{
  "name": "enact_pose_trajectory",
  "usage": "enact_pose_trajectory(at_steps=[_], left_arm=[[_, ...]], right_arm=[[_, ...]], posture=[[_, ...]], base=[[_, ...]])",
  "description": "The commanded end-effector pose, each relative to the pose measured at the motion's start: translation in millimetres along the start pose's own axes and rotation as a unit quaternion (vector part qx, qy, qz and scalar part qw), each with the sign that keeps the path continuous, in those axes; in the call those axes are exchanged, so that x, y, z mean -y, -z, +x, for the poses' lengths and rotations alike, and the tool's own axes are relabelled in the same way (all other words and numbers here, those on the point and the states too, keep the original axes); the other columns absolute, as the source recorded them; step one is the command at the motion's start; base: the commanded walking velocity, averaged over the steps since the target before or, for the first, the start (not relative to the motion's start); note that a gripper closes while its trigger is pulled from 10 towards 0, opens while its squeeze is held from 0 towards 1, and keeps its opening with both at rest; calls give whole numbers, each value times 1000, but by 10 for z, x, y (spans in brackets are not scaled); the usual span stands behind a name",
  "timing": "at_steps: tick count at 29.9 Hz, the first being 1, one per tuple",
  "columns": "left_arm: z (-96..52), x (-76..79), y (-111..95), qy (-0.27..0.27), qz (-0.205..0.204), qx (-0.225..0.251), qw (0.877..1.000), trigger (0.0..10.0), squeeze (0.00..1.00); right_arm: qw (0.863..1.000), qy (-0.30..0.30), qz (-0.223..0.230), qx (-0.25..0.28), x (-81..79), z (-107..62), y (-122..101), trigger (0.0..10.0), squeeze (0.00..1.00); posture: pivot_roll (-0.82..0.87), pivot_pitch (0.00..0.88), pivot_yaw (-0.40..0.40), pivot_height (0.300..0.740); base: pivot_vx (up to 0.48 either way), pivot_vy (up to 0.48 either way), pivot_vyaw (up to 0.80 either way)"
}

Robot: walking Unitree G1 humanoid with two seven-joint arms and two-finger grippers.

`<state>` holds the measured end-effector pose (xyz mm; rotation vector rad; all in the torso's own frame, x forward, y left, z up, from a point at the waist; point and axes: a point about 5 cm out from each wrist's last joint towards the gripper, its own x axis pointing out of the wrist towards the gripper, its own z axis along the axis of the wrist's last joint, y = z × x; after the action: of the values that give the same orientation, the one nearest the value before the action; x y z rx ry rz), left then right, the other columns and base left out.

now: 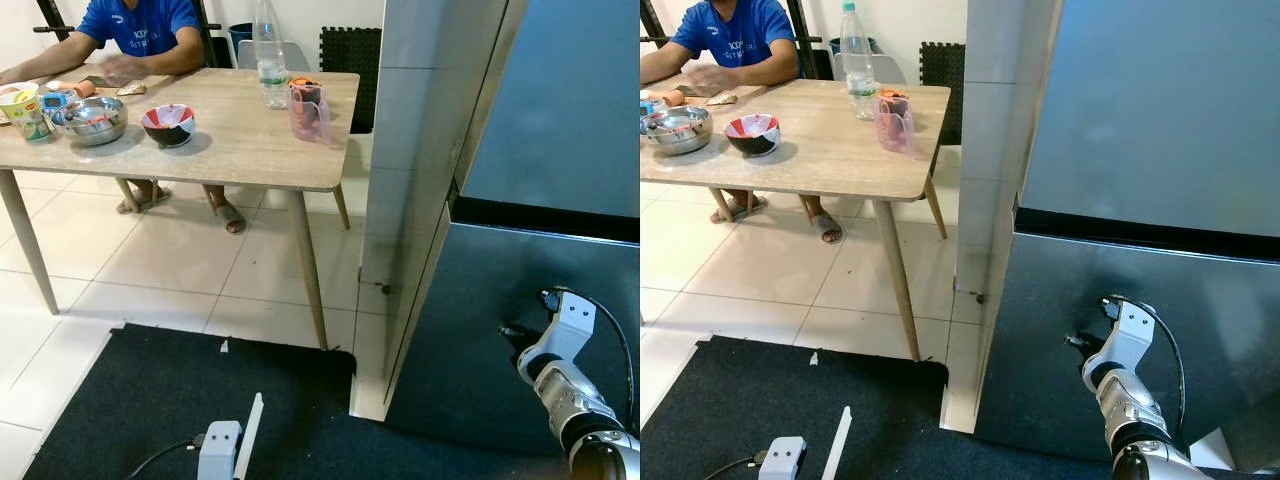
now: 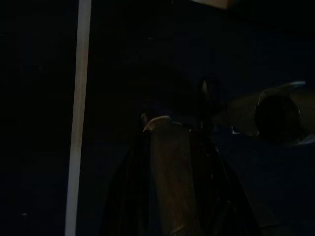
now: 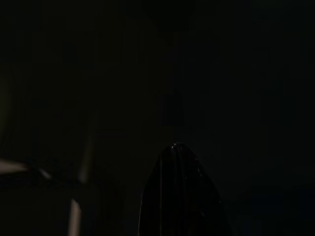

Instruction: Restocking fridge

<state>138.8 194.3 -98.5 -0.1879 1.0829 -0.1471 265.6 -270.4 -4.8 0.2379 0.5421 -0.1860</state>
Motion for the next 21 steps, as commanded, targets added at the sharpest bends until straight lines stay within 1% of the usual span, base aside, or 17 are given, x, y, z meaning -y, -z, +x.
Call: enact_pose_trajectory(at_steps=[1,2,3,4,5,6,8,9,10,13,16,17,19,21], left_arm=[[-14,-30,23,-3,-6,-4,1000,10000,0],[-14,-31,22,-3,-6,-4,1000,10000,0],[-14,-31,22,-3,-6,-4,1000,10000,0],[-15,-32,22,-3,-6,-4,1000,10000,0],[-15,-34,22,-3,-5,-5,1000,10000,0],[-15,-34,22,-3,-5,-5,1000,10000,0],[-16,-38,22,-4,-4,-5,1000,10000,0],[-17,-39,22,-4,-4,-5,1000,10000,0],[-17,-39,22,-4,-4,-5,1000,10000,0],[-18,-42,20,-5,-2,-5,1000,10000,0],[-18,-43,19,-6,-2,-5,1000,10000,0],[-18,-45,17,-7,-1,-4,1000,10000,0],[-18,-46,17,-7,0,-4,1000,10000,0],[-18,-48,12,-10,1,-2,1000,10000,0]], right_arm=[[996,23,-17,-83,66,-112,410,10000,0],[993,38,-28,-109,127,-172,539,10000,0],[993,38,-28,-109,127,-172,539,10000,0],[990,47,-36,-125,166,-211,613,10000,0],[975,78,-79,-191,304,-379,902,10000,0],[975,78,-79,-191,304,-379,902,10000,0],[955,98,-128,-247,403,-537,1132,10000,0],[949,103,-141,-261,426,-585,1197,10000,0],[949,103,-141,-261,426,-585,1197,10000,0],[937,106,-153,-294,451,-677,1326,10000,0],[935,106,-157,-300,454,-691,1345,10000,0],[933,104,-165,-304,455,-697,1354,10000,0],[932,104,-167,-303,456,-696,1352,10000,0],[931,101,-178,-301,456,-682,1330,10000,0]], posture=[[15,0,-1,740],[13,0,0,740],[13,0,0,740],[13,0,0,740],[13,0,0,740],[13,0,0,740],[12,0,2,740],[12,0,2,740],[12,0,2,740],[12,0,3,740],[12,0,3,740],[12,0,3,740],[12,0,3,740],[13,0,2,740]], base=[[0,0,0],[0,0,0],[0,0,0],[0,0,0],[0,0,769],[0,0,769],[0,0,781],[0,0,781],[0,0,781],[0,0,781],[0,0,781],[0,0,781],[0,0,781],[0,0,781]])
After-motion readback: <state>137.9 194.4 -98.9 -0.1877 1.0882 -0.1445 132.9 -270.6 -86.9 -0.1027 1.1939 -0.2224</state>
